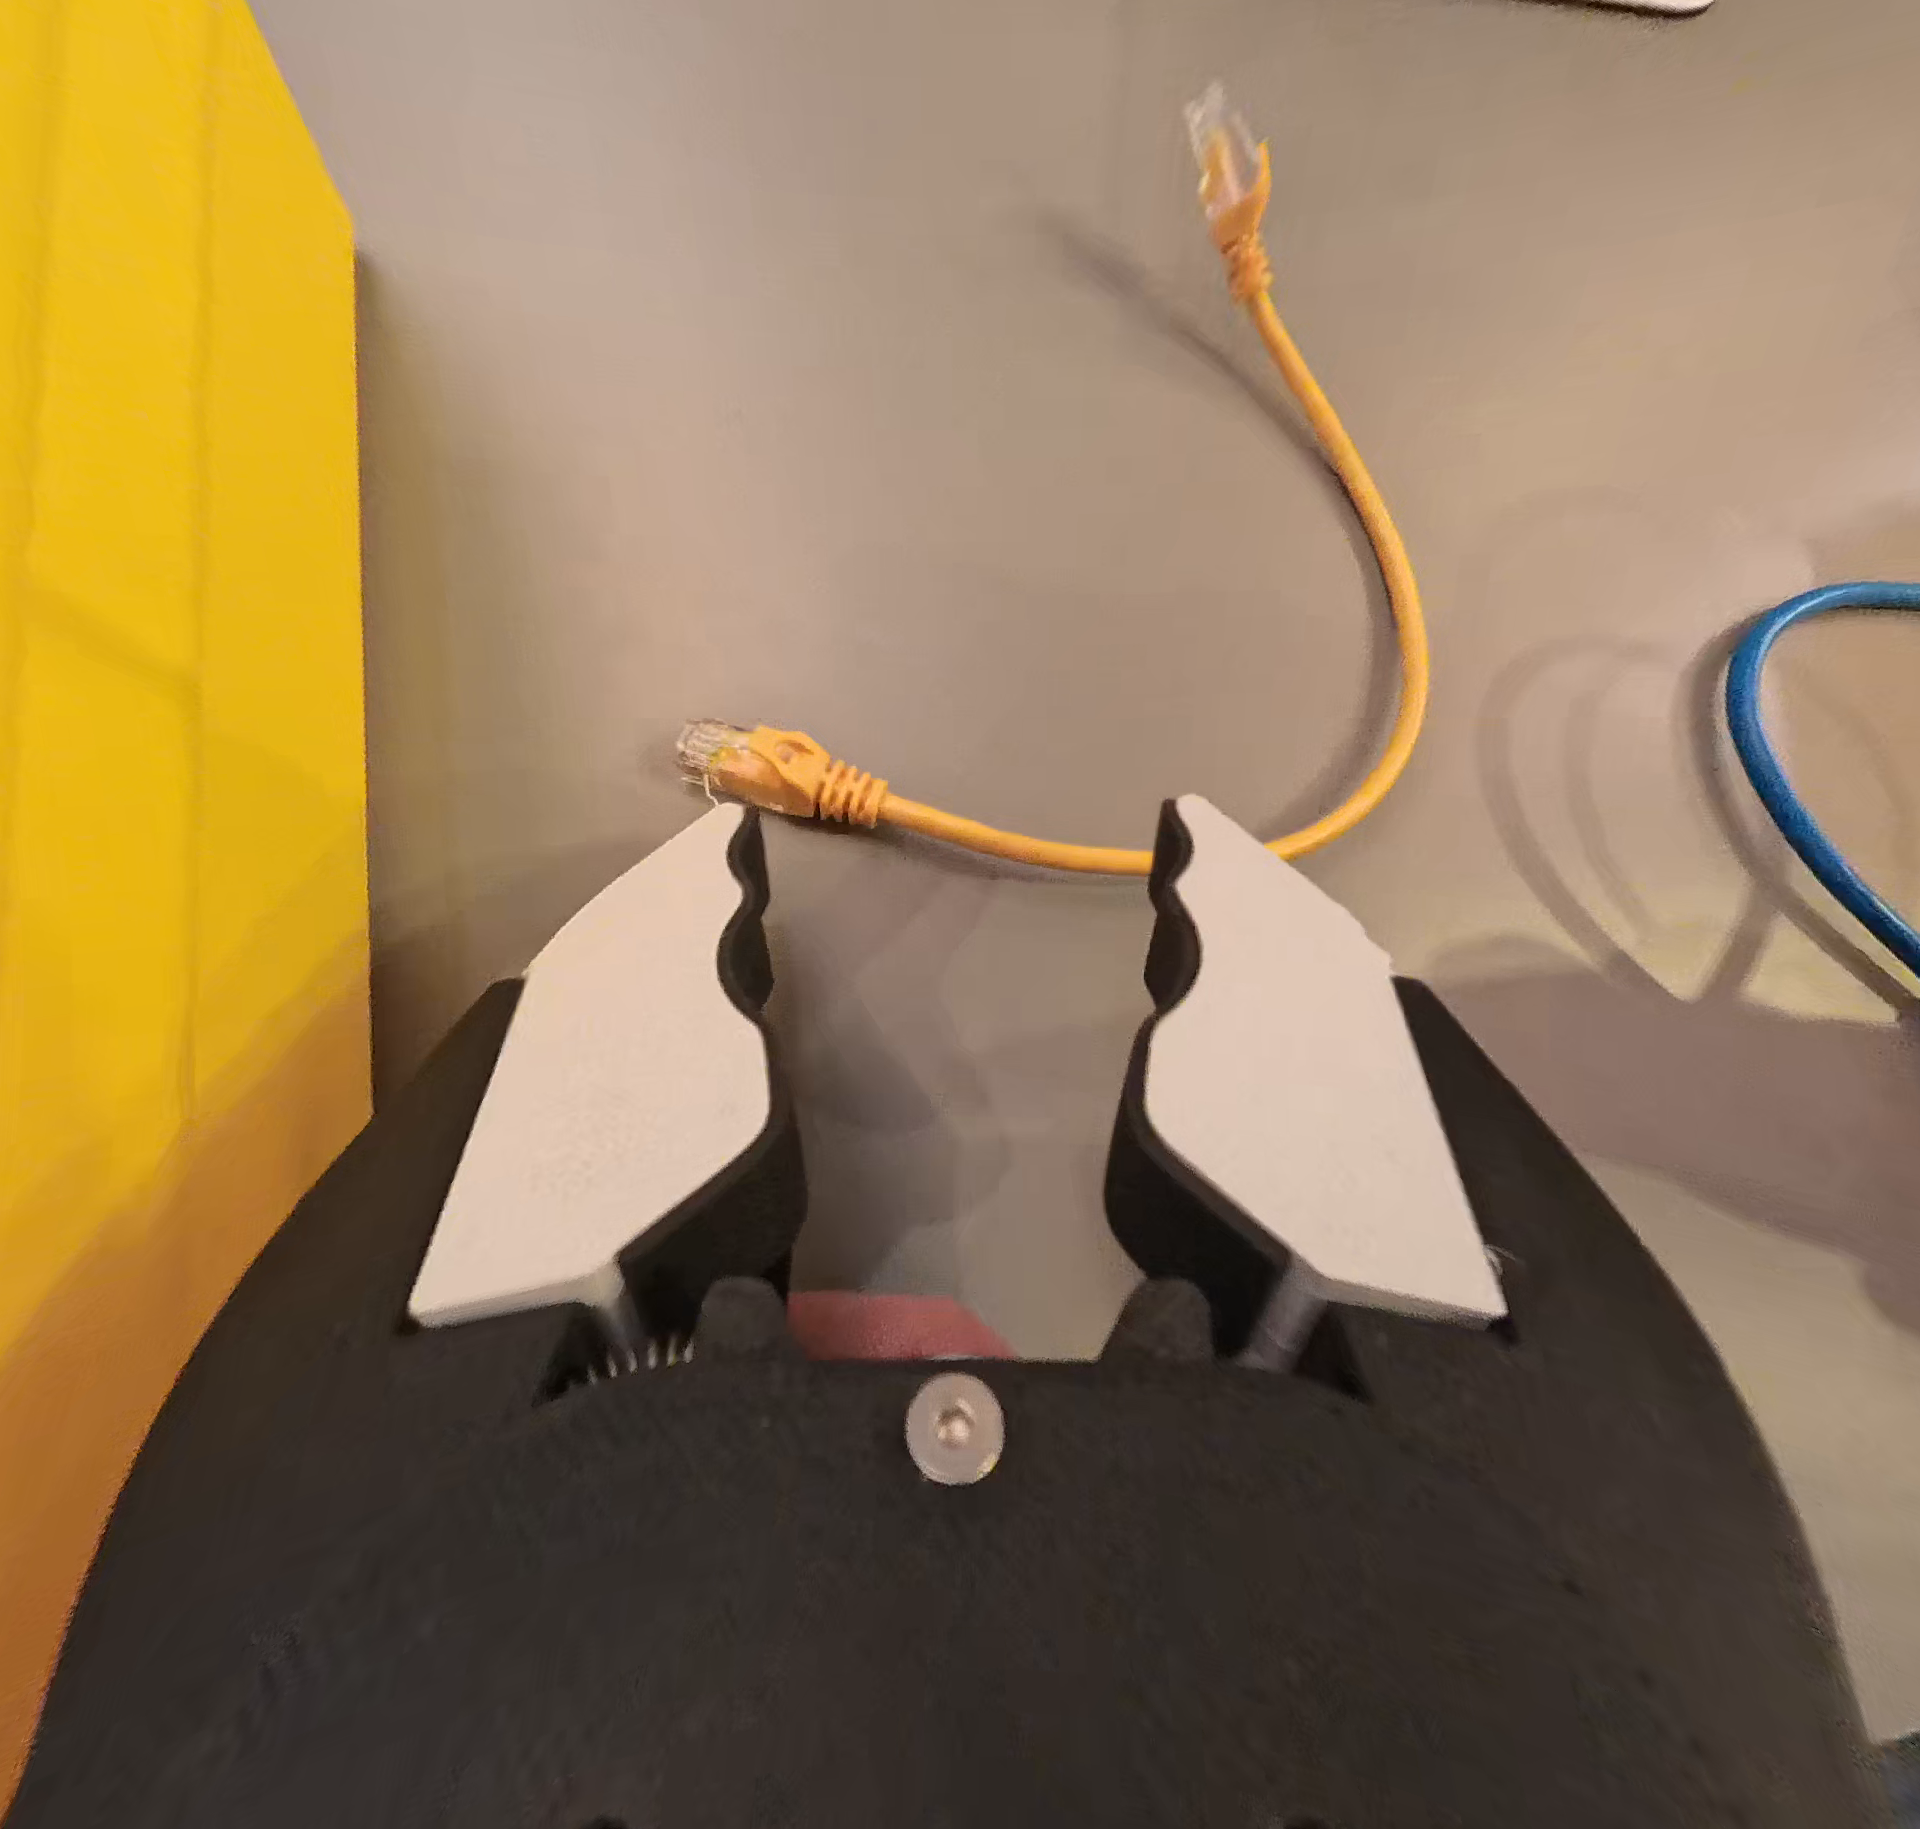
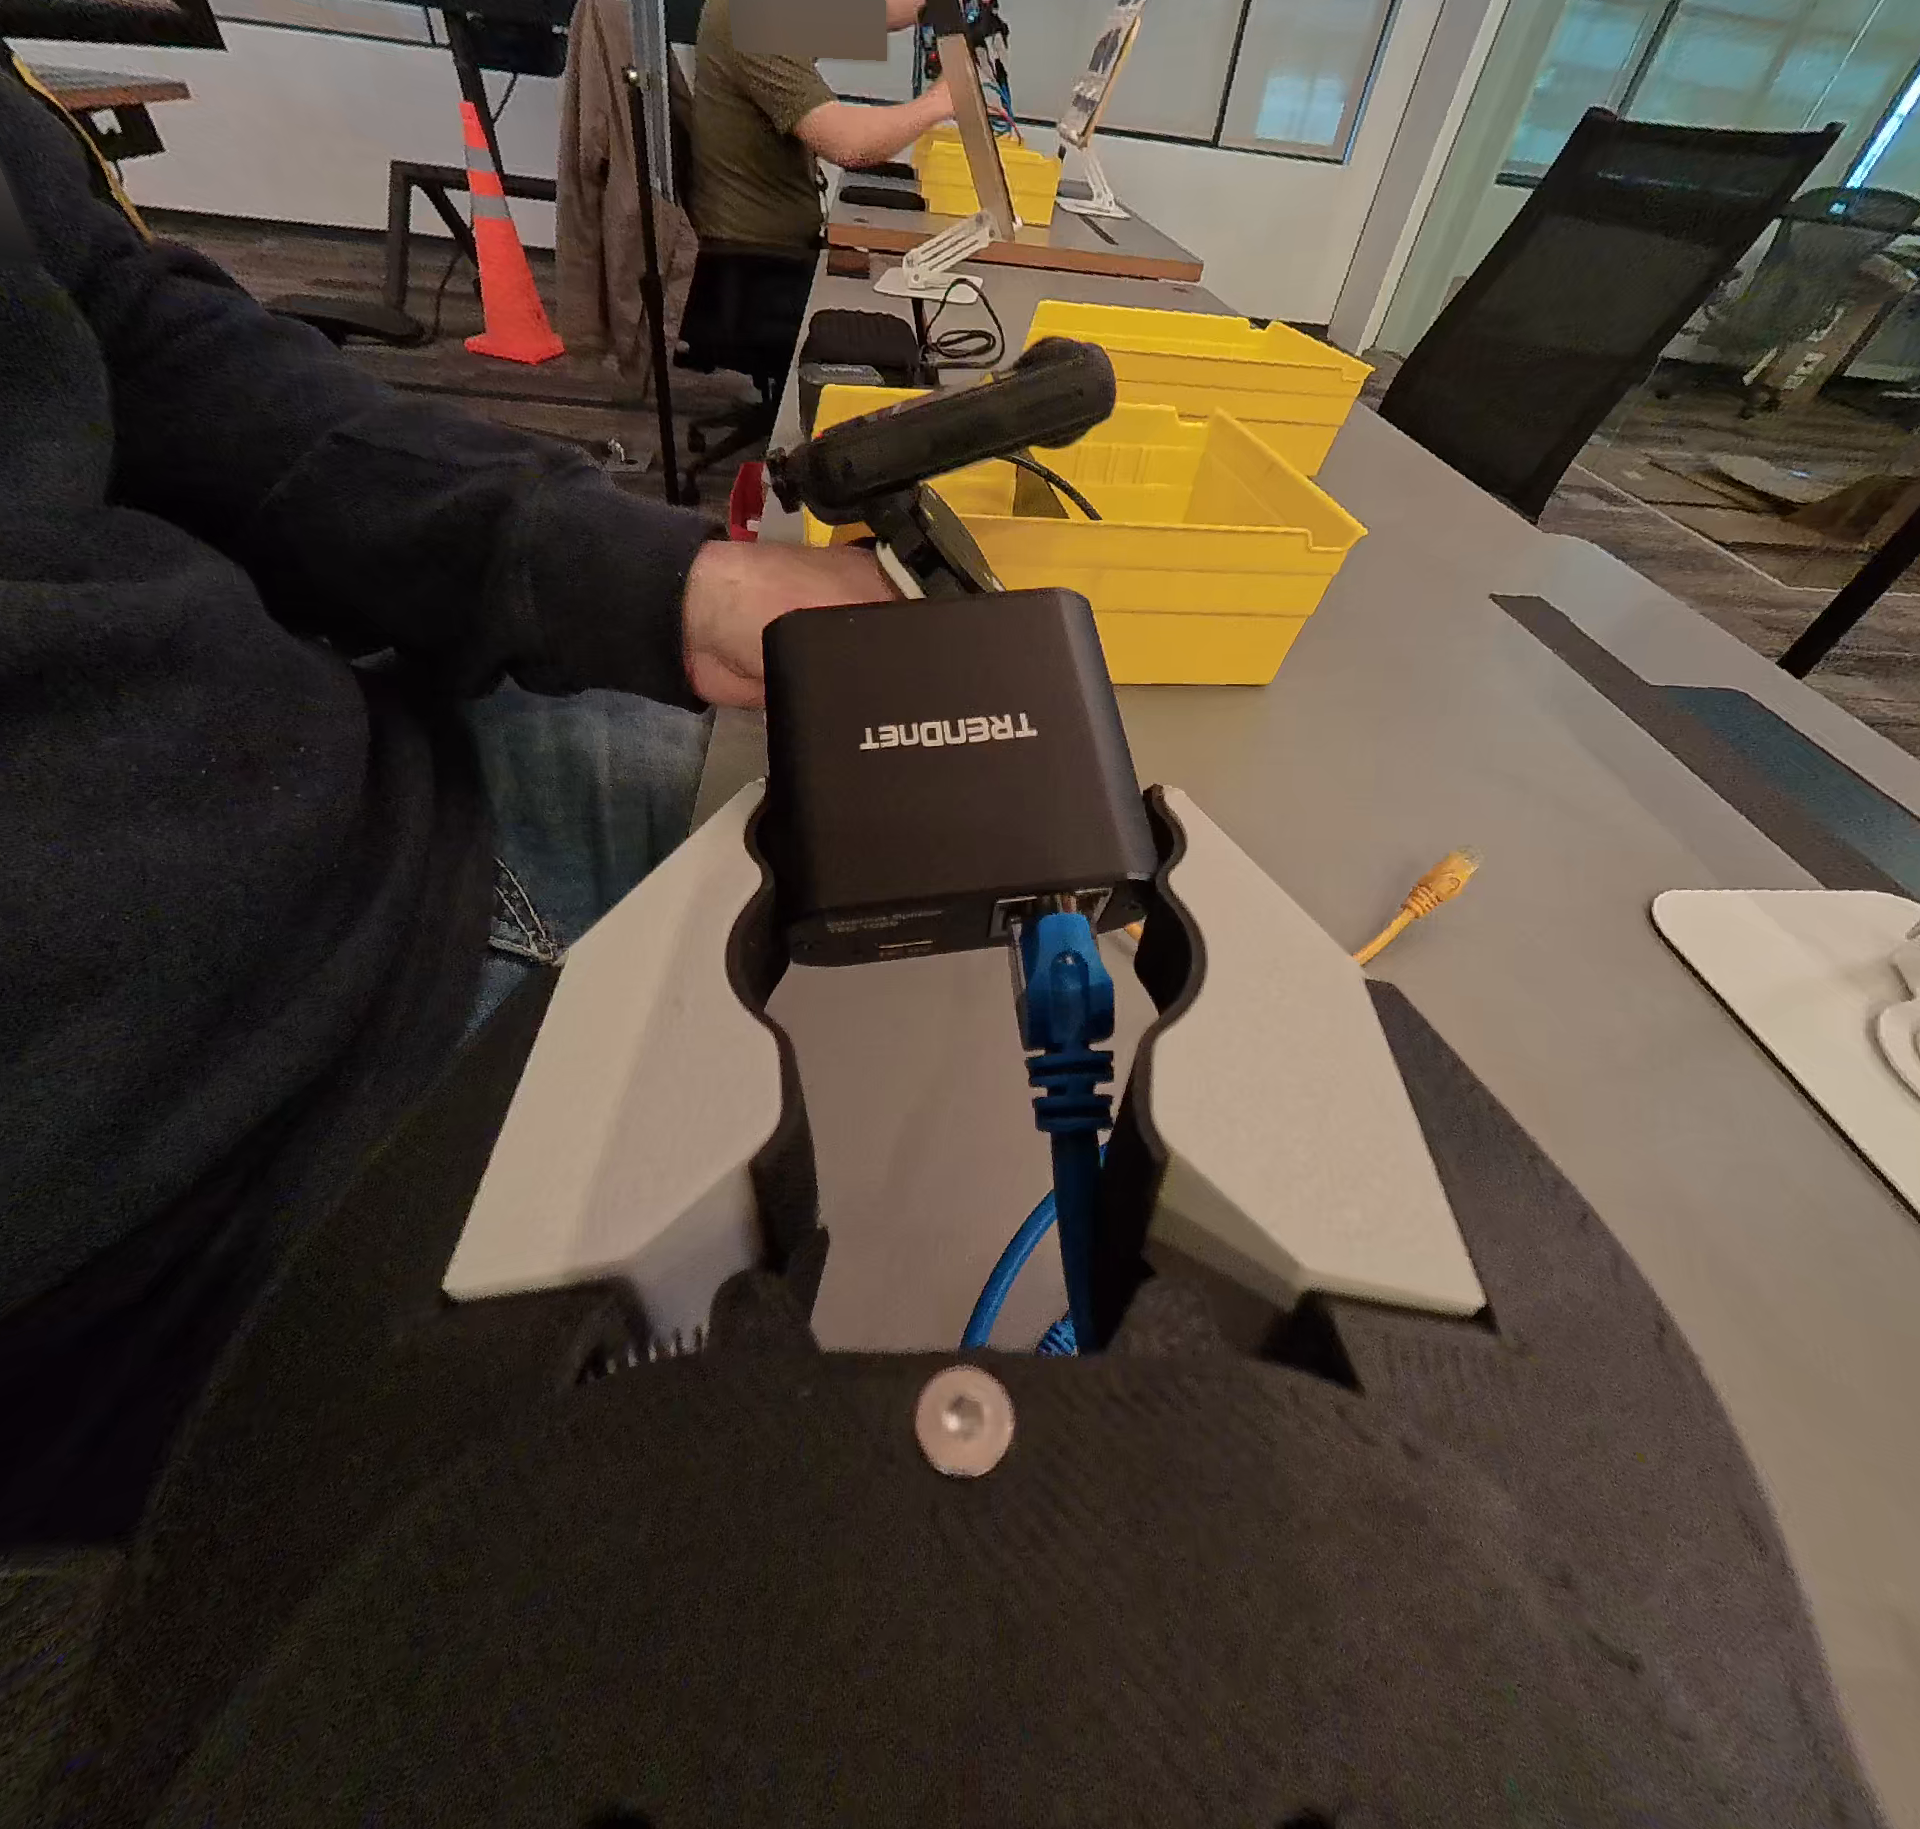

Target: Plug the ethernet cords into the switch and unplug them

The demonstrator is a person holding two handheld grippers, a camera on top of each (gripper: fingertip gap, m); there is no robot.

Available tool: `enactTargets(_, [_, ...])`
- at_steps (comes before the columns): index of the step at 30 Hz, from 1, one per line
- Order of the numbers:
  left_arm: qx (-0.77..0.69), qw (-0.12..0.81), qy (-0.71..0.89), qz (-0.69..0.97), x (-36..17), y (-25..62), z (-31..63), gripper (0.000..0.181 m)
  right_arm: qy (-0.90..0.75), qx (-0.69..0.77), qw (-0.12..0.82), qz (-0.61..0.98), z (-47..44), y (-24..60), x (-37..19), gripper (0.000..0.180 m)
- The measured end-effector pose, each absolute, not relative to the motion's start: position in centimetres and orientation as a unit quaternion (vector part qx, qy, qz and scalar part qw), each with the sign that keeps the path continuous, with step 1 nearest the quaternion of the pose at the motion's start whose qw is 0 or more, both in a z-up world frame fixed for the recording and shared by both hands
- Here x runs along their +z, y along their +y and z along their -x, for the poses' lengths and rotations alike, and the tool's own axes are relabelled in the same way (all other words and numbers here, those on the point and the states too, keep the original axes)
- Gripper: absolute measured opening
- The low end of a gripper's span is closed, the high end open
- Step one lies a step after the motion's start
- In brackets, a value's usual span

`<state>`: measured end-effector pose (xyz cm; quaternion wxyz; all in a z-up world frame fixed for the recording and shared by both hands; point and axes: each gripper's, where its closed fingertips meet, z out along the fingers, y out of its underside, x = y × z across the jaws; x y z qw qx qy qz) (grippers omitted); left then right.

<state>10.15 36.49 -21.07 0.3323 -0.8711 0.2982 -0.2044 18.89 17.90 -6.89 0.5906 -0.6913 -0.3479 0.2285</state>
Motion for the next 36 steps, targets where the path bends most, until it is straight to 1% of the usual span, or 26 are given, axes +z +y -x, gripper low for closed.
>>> enactTargets(2, [-0.198, 0.324, 0.291, 0.878, -21.8, 36.9, -10.3, 0.074, -0.350, 0.227, 0.590, 0.691, -18.8, 18.1, -6.9, 0.065])
enactTargets(5, [-0.169, 0.324, 0.296, 0.882, -23.0, 38.2, -10.4, 0.066, -0.353, 0.227, 0.591, 0.689, -18.6, 18.0, -6.7, 0.065])
enactTargets(10, [-0.125, 0.331, 0.352, 0.867, -23.2, 39.6, -11.5, 0.031, -0.349, 0.224, 0.592, 0.691, -18.9, 18.0, -6.7, 0.065])
enactTargets(12, [-0.116, 0.327, 0.380, 0.857, -23.2, 39.6, -12.0, 0.024, -0.349, 0.224, 0.592, 0.691, -19.0, 18.0, -6.7, 0.065])
enactTargets(14, [-0.114, 0.330, 0.412, 0.842, -23.1, 39.4, -12.7, 0.014, -0.350, 0.223, 0.591, 0.692, -19.0, 18.0, -6.8, 0.065])
enactTargets(15, [-0.111, 0.330, 0.432, 0.832, -23.1, 39.2, -13.0, 0.012, -0.350, 0.222, 0.590, 0.693, -19.0, 18.0, -6.8, 0.065])
enactTargets(19, [-0.110, 0.330, 0.500, 0.793, -22.6, 38.3, -13.8, 0.011, -0.351, 0.221, 0.586, 0.696, -19.0, 18.2, -7.0, 0.065])
enactTargets(21, [-0.136, 0.344, 0.530, 0.763, -21.6, 37.8, -14.7, 0.011, -0.350, 0.218, 0.585, 0.698, -19.1, 18.3, -7.1, 0.065])
enactTargets(23, [-0.135, 0.340, 0.544, 0.755, -20.8, 37.6, -14.7, 0.011, -0.349, 0.216, 0.585, 0.700, -19.2, 18.5, -7.1, 0.065])
enactTargets(25, [-0.169, 0.343, 0.574, 0.724, -19.2, 36.6, -15.6, 0.010, -0.347, 0.214, 0.585, 0.701, -19.3, 18.8, -7.1, 0.065])
enactTargets(27, [-0.155, 0.343, 0.596, 0.709, -17.9, 36.4, -15.7, 0.010, -0.347, 0.212, 0.584, 0.703, -19.3, 19.0, -7.2, 0.065])
enactTargets(29, [-0.181, 0.333, 0.628, 0.680, -16.3, 35.1, -16.3, 0.010, -0.345, 0.210, 0.584, 0.704, -19.5, 19.4, -7.2, 0.065])
enactTargets(32, [-0.190, 0.341, 0.674, 0.627, -13.8, 33.8, -17.1, 0.010, -0.339, 0.208, 0.587, 0.705, -19.8, 20.0, -7.2, 0.065])
enactTargets(36, [-0.191, 0.328, 0.712, 0.591, -11.8, 32.9, -17.8, 0.010, -0.334, 0.206, 0.591, 0.704, -20.1, 20.8, -7.0, 0.065])
